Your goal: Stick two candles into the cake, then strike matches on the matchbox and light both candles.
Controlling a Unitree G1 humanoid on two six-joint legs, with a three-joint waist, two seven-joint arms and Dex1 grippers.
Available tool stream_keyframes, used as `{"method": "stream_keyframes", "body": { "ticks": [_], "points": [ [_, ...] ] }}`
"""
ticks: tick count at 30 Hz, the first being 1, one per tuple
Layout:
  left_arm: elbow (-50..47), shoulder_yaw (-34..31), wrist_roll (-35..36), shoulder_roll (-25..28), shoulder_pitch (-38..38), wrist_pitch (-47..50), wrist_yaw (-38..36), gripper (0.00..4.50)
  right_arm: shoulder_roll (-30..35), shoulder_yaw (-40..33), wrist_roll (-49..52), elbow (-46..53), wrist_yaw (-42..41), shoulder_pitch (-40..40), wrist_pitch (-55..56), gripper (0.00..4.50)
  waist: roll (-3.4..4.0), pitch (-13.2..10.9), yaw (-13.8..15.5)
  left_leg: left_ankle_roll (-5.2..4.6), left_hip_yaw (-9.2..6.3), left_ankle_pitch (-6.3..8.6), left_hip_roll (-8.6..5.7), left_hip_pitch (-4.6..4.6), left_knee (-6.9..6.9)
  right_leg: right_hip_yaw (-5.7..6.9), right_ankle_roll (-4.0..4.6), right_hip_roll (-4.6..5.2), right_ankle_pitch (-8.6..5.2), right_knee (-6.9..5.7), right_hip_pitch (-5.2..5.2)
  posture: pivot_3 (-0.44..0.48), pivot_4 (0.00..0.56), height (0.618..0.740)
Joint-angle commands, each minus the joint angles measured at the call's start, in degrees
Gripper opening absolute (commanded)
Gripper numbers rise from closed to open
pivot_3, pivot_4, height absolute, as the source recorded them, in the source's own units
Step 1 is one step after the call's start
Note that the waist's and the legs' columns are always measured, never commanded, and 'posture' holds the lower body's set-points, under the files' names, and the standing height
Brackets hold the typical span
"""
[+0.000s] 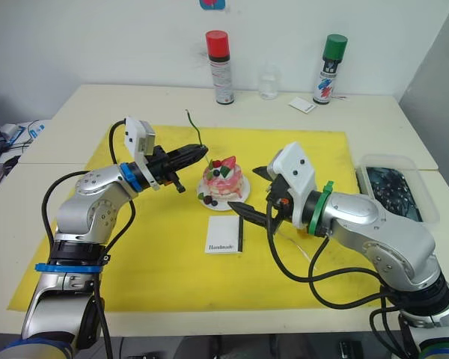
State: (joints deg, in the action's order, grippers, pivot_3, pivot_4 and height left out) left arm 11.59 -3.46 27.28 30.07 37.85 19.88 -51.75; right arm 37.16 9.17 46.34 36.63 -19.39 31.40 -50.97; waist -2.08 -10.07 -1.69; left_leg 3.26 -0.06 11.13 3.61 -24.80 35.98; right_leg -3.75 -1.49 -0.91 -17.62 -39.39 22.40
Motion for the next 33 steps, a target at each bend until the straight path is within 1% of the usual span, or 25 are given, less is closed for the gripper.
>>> {"method": "stream_keyframes", "body": {
  "ticks": [1,4,10,18,23,33],
  "points": [
    [-0.28,-2.11,1.07,0.99,1.33,1.00,-0.83,0.00,-0.39,-1.82,-0.49,2.44,-0.59,0.05,-0.21,4.47,0.00,0.00,0.00,0.00,0.00,0.00,0.00,0.00,0.00,0.00,0.00,0.00,0.00,0.00,0.00,0.000,0.150,0.740],
    [-0.61,-1.15,-0.46,1.80,0.36,0.29,-2.55,0.00,-0.69,-1.86,-0.67,2.64,-0.91,-0.12,-0.60,4.47,0.00,0.00,-0.01,0.00,-0.01,0.00,0.00,0.00,0.00,0.01,0.00,0.00,0.00,-0.02,0.00,0.000,0.150,0.740],
    [1.81,-2.23,-1.20,0.46,0.41,-0.81,-0.94,0.00,-1.22,-1.82,-1.09,2.70,-1.47,-0.08,-1.12,4.47,0.00,0.00,0.00,0.00,0.00,0.00,0.00,0.01,0.02,0.00,0.00,0.00,0.00,-0.03,0.00,0.000,0.150,0.740],
    [4.35,-1.78,-2.57,-0.78,0.36,-2.81,-0.97,0.00,-1.56,-1.81,-1.75,2.96,-2.09,-0.26,-1.73,4.47,0.00,0.00,0.01,0.00,-0.01,0.00,0.00,0.01,0.02,0.02,0.00,0.00,0.00,-0.05,0.00,0.000,0.150,0.740],
    [4.04,-1.75,-2.05,-1.59,0.06,-1.84,-1.34,0.00,-1.77,-1.88,-2.17,3.52,-2.17,-0.67,-2.23,4.47,0.00,0.00,0.00,0.00,-0.02,0.00,0.00,0.01,0.02,0.03,0.00,0.00,0.00,-0.06,0.00,0.000,0.150,0.740],
    [4.03,-0.93,-3.42,-0.90,-0.53,-2.49,-2.81,0.00,-1.87,-1.92,-2.72,4.16,-2.25,-1.84,-2.81,4.47,0.00,0.00,0.00,0.00,-0.02,0.00,0.00,0.02,0.04,0.03,0.01,0.00,0.01,-0.11,0.00,0.000,0.150,0.740]
  ]
}}
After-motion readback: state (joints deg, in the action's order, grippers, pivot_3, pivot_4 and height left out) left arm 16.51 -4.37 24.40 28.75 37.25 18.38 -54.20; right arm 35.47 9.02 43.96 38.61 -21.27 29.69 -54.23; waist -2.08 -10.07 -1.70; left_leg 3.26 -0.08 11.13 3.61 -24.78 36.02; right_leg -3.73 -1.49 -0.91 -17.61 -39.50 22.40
